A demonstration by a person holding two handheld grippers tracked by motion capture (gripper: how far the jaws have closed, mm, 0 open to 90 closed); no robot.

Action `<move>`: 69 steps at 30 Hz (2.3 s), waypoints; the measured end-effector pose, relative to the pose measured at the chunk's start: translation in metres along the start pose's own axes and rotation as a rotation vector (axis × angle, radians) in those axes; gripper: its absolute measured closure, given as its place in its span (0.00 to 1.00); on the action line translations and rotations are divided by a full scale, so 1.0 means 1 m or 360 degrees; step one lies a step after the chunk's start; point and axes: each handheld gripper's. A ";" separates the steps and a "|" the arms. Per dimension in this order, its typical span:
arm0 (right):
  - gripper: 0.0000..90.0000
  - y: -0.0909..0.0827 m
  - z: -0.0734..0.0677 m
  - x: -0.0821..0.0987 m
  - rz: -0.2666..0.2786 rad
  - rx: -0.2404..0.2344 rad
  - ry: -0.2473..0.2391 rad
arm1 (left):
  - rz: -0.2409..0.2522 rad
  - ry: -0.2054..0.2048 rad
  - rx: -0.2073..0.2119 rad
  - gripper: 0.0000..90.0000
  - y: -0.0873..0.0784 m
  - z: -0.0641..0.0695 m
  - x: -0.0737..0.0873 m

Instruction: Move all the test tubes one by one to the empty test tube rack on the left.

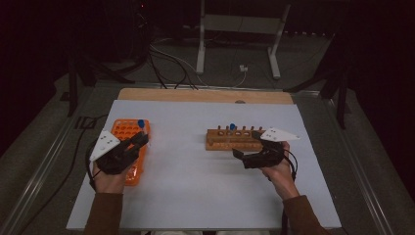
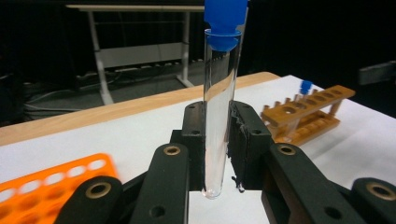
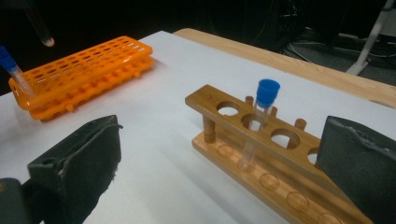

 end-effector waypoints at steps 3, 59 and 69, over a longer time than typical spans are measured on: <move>0.00 -0.003 0.003 0.003 0.0010 0.0007 0.0013 | 0.0006 -0.0003 -0.0035 0.87 -0.010 -0.009 0.004; 0.00 -0.015 0.013 0.012 0.0063 0.0002 0.0061 | -0.0531 -0.0095 -0.0242 0.87 -0.056 -0.051 0.099; 0.00 -0.012 0.011 0.013 0.0051 -0.0009 0.0052 | -0.0582 -0.0071 -0.0263 0.87 -0.054 -0.049 0.100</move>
Point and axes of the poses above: each handheld gripper's, and its own axes: y roughly forward along the jaws, x roughly out of its underside, z roughly to its right, and after that the axes turned 6 degrees about -z, right-handed
